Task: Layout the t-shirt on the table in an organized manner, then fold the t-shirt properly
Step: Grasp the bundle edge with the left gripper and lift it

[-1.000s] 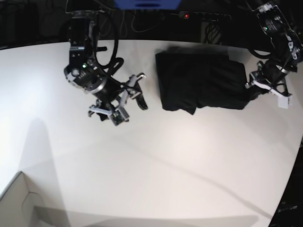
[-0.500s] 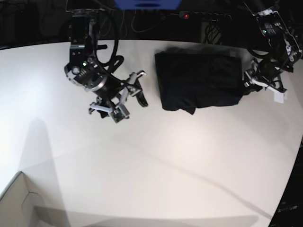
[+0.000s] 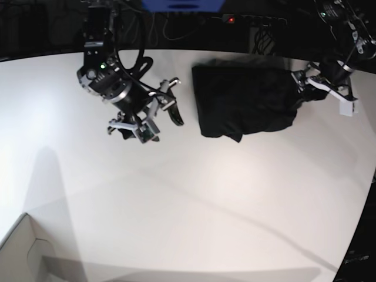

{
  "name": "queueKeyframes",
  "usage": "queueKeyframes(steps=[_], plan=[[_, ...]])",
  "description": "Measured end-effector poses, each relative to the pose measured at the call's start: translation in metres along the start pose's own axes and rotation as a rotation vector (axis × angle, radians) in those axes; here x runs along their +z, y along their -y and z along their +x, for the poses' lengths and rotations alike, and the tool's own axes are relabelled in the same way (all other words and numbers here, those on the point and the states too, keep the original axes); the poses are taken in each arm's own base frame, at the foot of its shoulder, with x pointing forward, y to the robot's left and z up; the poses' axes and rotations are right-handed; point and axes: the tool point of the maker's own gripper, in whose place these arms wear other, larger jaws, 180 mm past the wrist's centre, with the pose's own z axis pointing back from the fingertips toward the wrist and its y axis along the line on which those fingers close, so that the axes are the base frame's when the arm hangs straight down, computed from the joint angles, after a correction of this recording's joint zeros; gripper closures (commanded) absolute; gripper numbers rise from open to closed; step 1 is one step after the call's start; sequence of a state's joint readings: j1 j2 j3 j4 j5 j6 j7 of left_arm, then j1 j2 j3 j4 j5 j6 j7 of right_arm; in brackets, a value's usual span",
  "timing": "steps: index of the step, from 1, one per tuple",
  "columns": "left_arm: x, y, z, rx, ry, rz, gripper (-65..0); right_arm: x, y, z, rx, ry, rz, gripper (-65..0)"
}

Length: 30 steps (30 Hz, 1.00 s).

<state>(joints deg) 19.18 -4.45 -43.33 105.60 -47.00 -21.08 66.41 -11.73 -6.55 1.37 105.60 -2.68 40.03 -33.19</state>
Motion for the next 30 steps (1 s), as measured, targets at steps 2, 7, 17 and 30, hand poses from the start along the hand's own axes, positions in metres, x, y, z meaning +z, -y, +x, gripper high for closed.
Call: queueKeyframes(steps=[2, 7, 17, 30], plan=[[-0.004, -0.007, -0.006, 0.028, -0.018, 0.006, -60.7, 0.006, 0.010, -0.011, -0.014, -0.027, -0.031, -40.5], [-0.025, 0.010, -0.027, 0.041, -0.093, -0.054, -60.7, 0.014, 0.030, -0.020, -0.046, -0.040, -0.092, -40.5], [-0.058, 0.021, -0.033, -0.032, -0.125, -0.044, -60.7, 0.038, 0.075, -0.042, -0.068, -0.086, -0.214, -40.5], [-0.101, 0.069, -0.058, -0.049, -0.113, -0.212, -41.0, 0.072, 0.111, -0.047, -0.090, -0.086, -0.350, -40.4]])
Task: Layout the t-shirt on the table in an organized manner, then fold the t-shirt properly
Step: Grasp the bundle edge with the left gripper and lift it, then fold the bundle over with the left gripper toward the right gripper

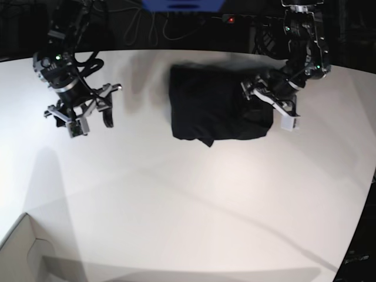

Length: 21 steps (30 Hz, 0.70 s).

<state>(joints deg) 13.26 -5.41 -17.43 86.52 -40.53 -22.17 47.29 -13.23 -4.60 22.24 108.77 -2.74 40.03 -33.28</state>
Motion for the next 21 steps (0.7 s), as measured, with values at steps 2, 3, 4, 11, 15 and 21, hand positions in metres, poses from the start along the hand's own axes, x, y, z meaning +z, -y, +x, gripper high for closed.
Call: queueKeyframes(steps=[2, 3, 4, 11, 15, 21], plan=[[-0.007, 0.000, -0.003, -0.004, -0.018, -0.008, -26.2, 0.001, 0.002, -0.001, -0.002, -0.004, -0.005, -40.2], [-0.012, 0.000, -0.005, -0.001, -0.025, -0.014, -19.6, 0.001, 0.001, -0.002, -0.002, -0.004, -0.004, -40.2], [-0.017, 0.002, -0.006, 0.006, -0.028, -0.026, -14.3, 0.002, 0.000, -0.005, -0.004, -0.010, -0.003, -40.2], [-0.044, 0.016, 0.000, -0.026, -0.066, -0.097, -0.5, 0.015, -0.006, -0.010, 0.011, -0.024, -0.001, -40.2], [-0.060, 0.032, 0.008, -0.165, -0.142, -0.132, -0.4, 0.018, -0.005, -0.013, 0.017, -0.029, -0.003, -40.0], [-0.086, 0.062, 0.029, -0.588, -0.281, -0.111, -0.4, 0.026, 0.001, -0.030, -0.004, -0.068, -0.027, -40.0]])
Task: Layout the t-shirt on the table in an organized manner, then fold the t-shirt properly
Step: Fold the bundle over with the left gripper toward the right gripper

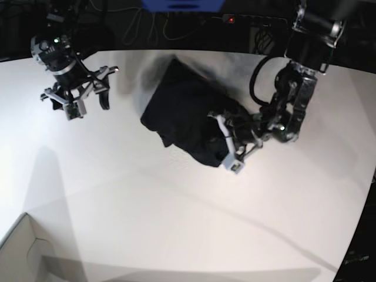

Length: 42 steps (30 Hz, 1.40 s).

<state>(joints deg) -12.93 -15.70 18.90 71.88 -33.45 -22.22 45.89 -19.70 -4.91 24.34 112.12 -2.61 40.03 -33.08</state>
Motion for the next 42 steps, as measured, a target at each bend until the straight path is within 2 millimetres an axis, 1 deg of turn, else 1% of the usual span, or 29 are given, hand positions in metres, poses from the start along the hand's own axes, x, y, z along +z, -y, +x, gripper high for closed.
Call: queueKeyframes(steps=[3, 5, 7, 10, 13, 14, 15, 16, 18, 19, 20, 23, 27, 33, 38, 40, 42], plan=[[-0.009, 0.004, 0.019, -0.165, -0.043, 0.044, -0.7, 0.004, 0.017, -0.004, -0.014, -0.009, -0.049, -40.0], [-0.012, 0.006, 0.027, -0.262, -0.072, 0.067, -0.9, 0.008, 0.028, -0.007, -0.025, -0.014, -0.081, -40.0], [-0.020, 0.012, 0.041, -0.367, -0.095, 0.103, -0.9, 0.012, 0.038, -0.012, -0.033, -0.025, -0.111, -39.9], [-0.030, 0.035, 0.070, -0.496, -0.071, 0.114, -0.9, 0.017, 0.046, -0.018, -0.050, -0.036, -0.139, -39.9], [-0.041, 0.060, 0.088, -0.633, -0.054, 0.122, -1.0, 0.024, 0.059, -0.026, -0.068, -0.052, -0.179, -39.9], [-0.045, 0.072, 0.092, -0.662, -0.030, 0.104, -1.1, 0.027, 0.062, -0.029, -0.074, -0.059, -0.193, -39.9], [-0.048, 0.084, 0.096, -0.698, -0.003, 0.088, -1.1, 0.029, 0.065, -0.032, -0.087, -0.063, -0.206, -39.9], [-0.052, 0.094, 0.096, -0.744, 0.003, 0.083, -1.3, 0.031, 0.067, -0.035, -0.102, -0.068, -0.218, -39.9], [-0.058, 0.106, 0.093, -0.822, -0.007, 0.092, -3.8, 0.036, 0.072, -0.040, -0.118, -0.076, -0.241, -39.9], [-0.062, 0.110, 0.092, -0.831, -0.008, 0.090, -6.4, 0.039, 0.076, -0.042, -0.121, -0.080, -0.254, -39.9], [-0.065, 0.111, 0.091, -0.841, -0.016, 0.093, -8.8, 0.040, 0.079, -0.044, -0.122, -0.083, -0.263, -39.9], [-0.074, 0.105, 0.087, -0.868, -0.054, 0.134, -15.1, 0.046, 0.083, -0.051, -0.131, -0.100, -0.279, -39.9], [-0.076, 0.100, 0.087, -0.882, -0.068, 0.159, -18.9, 0.047, 0.084, -0.053, -0.132, -0.105, -0.284, -39.9], [-0.071, 0.091, 0.104, -0.915, -0.058, 0.201, -25.2, 0.047, 0.084, -0.053, -0.133, -0.103, -0.283, -40.2], [-0.066, 0.087, 0.119, -0.928, -0.042, 0.223, -37.3, 0.046, 0.079, -0.054, -0.149, -0.104, -0.276, -40.2], [-0.063, 0.091, 0.125, -0.936, -0.022, 0.224, -41.4, 0.046, 0.079, -0.054, -0.148, -0.103, -0.277, -40.2], [-0.059, 0.099, 0.132, -0.945, 0.009, 0.219, -42.6, 0.046, 0.079, -0.053, -0.149, -0.101, -0.278, -40.1]])
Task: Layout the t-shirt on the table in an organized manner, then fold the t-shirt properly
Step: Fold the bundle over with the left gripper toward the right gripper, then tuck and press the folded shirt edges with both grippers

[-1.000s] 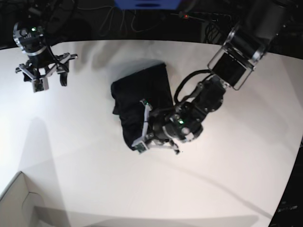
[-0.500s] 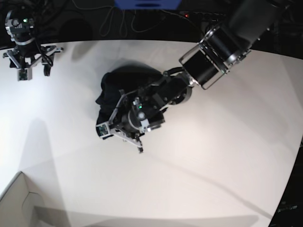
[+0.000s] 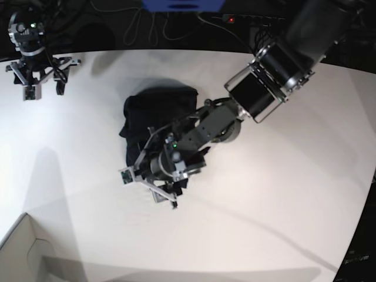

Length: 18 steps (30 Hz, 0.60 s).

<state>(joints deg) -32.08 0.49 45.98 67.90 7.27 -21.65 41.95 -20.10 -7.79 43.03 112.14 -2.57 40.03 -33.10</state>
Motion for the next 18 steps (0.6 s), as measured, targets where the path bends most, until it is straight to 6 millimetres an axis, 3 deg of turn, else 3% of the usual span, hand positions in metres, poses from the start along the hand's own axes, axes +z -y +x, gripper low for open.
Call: queueKeyframes(steps=[4, 7, 10, 12, 17, 18], plan=[[0.013, -0.013, 0.018, 0.006, 0.067, 0.032, -42.6, 0.000, -0.002, 0.000, 0.000, -0.001, 0.003, -39.9], [0.031, -0.046, 0.021, 0.092, 0.114, 0.106, -42.6, -0.001, -0.003, 0.002, 0.001, 0.003, 0.006, -39.4], [0.055, -0.082, 0.015, 0.184, 0.160, 0.204, -42.6, -0.003, -0.015, 0.010, 0.022, 0.020, 0.037, -33.7], [0.072, -0.098, -0.015, 0.265, 0.128, 0.253, -42.6, -0.004, -0.030, 0.024, 0.049, 0.055, 0.078, -25.2], [0.117, -0.114, -0.123, 0.493, 0.001, 0.401, -42.6, -0.008, -0.078, 0.045, 0.094, 0.109, 0.208, -1.2], [0.128, -0.114, -0.147, 0.542, -0.033, 0.438, -42.6, -0.009, -0.091, 0.048, 0.100, 0.117, 0.242, 0.0]])
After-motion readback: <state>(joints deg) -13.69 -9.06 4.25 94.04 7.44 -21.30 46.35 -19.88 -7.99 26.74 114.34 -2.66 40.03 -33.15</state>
